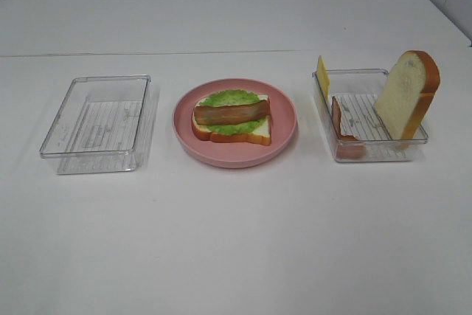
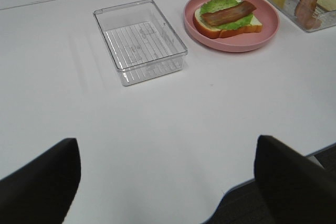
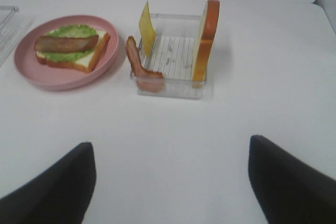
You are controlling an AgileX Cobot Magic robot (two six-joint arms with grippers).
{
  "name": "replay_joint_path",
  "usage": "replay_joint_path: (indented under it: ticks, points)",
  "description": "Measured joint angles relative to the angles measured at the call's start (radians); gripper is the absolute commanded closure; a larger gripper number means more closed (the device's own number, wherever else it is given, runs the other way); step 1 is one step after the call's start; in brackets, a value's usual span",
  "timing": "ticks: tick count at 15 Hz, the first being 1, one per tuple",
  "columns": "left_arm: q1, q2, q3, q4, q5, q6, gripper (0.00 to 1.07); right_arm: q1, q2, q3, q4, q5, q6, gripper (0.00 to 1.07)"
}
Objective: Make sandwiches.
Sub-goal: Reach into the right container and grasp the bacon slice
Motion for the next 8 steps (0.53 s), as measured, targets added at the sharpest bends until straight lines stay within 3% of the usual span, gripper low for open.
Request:
replay_joint_path:
  ticks: [3, 8]
  points:
    - [0.000, 0.000, 0.000, -0.004, 0.000, 0.018, 0.22, 0.000, 0.271, -0.002, 0.051, -0.282, 0.000, 0.31]
    - [0.000, 0.000, 0.000, -0.003, 0.000, 0.019, 0.22, 0.000, 0.693, -0.159, 0.132, -0.361, 0.000, 0.31]
